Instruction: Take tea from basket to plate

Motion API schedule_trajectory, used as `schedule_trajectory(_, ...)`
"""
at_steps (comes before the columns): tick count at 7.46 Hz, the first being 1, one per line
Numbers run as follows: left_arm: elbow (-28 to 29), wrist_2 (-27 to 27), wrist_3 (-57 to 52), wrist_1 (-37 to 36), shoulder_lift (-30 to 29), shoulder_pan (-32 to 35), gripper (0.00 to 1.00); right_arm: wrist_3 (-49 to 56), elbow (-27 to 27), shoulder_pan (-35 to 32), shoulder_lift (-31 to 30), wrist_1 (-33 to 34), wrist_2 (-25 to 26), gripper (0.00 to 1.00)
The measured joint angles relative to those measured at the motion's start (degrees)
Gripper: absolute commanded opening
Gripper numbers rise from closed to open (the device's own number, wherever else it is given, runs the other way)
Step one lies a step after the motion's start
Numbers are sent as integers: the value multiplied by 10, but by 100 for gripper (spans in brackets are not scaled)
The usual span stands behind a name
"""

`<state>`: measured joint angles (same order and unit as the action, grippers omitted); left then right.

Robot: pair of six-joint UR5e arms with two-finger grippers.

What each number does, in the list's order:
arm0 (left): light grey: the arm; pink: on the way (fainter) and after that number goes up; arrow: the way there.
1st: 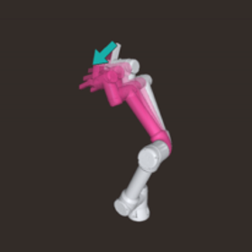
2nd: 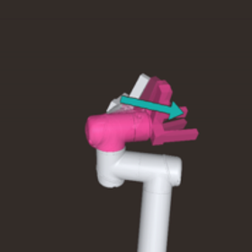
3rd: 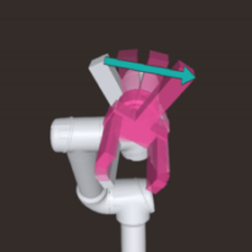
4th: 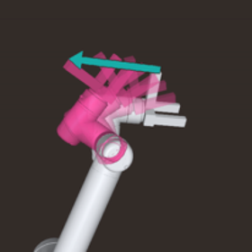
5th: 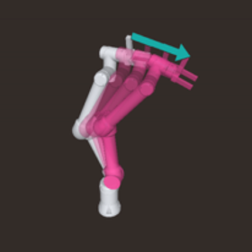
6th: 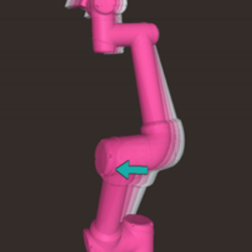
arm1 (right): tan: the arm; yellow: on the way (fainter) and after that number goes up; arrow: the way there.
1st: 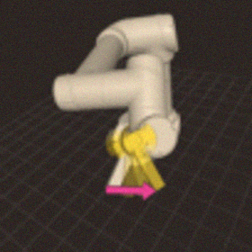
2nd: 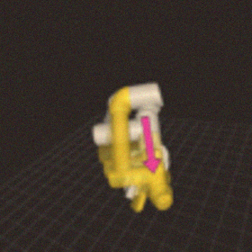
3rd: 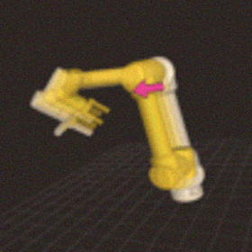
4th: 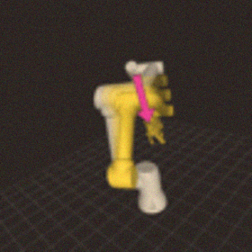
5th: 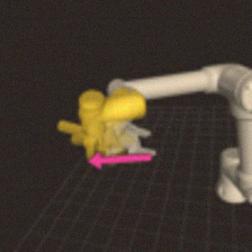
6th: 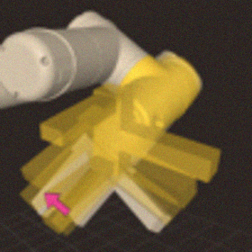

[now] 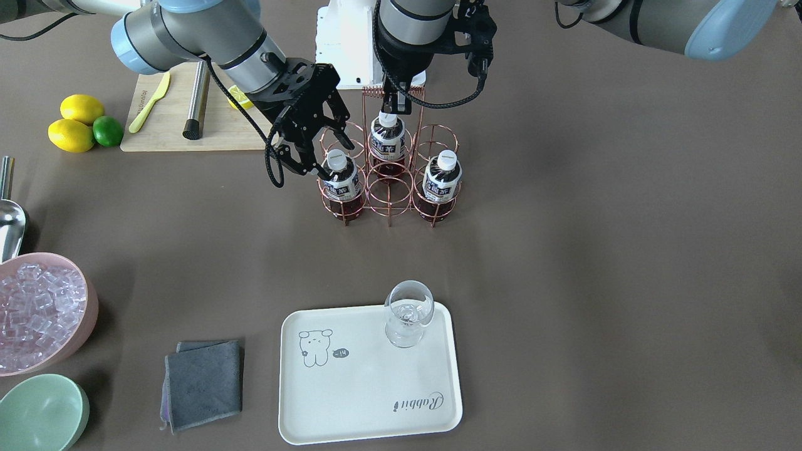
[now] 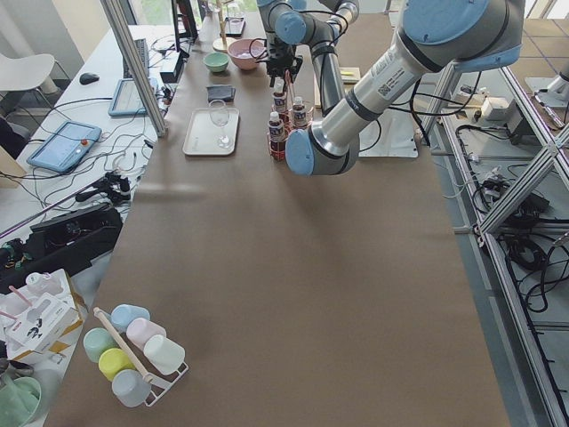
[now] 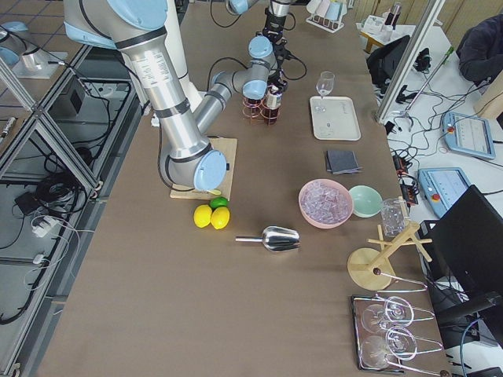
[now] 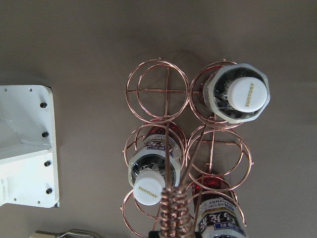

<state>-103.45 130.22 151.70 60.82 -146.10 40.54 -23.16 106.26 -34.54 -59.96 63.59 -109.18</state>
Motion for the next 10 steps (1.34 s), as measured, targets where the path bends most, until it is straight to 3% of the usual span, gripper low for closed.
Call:
schedule_trajectory(2, 0, 0, 0, 0, 1, 0, 0, 0, 0, 0, -1, -2, -1, 32)
schedule_trajectory(4, 0, 0, 0, 0, 1, 0, 0, 2, 2, -1, -3, -4, -1, 0)
schedule_trajectory(10, 0, 0, 0, 0, 2, 0, 0, 8, 14, -1, -8, -5, -7, 0)
